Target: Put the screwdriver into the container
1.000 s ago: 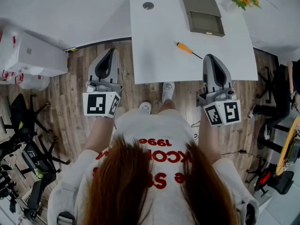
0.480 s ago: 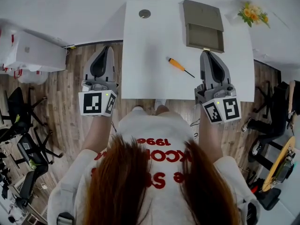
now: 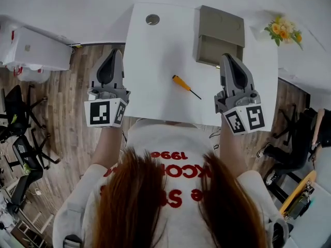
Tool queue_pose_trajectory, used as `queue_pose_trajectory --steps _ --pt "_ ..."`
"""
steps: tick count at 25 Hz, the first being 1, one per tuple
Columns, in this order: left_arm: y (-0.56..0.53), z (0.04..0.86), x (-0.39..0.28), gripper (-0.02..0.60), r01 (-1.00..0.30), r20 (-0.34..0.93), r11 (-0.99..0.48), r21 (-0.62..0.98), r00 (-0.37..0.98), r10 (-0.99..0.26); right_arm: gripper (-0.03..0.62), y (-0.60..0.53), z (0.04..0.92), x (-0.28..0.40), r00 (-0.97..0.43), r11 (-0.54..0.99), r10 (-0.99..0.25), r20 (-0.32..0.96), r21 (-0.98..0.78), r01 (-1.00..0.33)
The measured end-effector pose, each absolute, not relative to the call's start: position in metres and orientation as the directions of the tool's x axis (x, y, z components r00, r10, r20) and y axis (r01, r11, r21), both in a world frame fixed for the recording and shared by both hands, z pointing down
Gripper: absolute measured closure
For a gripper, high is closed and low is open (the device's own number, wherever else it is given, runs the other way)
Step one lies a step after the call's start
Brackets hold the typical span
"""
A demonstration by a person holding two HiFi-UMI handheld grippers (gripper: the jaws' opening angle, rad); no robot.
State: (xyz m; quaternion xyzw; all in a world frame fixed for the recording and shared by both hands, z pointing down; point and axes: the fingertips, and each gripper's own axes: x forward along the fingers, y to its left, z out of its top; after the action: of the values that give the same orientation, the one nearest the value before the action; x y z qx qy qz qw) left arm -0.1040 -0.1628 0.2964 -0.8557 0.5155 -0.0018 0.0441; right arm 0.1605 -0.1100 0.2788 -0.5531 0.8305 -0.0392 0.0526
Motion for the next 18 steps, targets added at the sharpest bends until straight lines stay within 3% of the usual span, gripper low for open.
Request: queue_pose_trajectory --steps 18 --pt "-0.204 0.326 -0.071 0.574 -0.873 0.022 -0.486 -0.033 0.485 -0.874 0.588 -0.141 0.327 0.166 -0.395 0.372 -0.915 0.084 -0.205 -0.905"
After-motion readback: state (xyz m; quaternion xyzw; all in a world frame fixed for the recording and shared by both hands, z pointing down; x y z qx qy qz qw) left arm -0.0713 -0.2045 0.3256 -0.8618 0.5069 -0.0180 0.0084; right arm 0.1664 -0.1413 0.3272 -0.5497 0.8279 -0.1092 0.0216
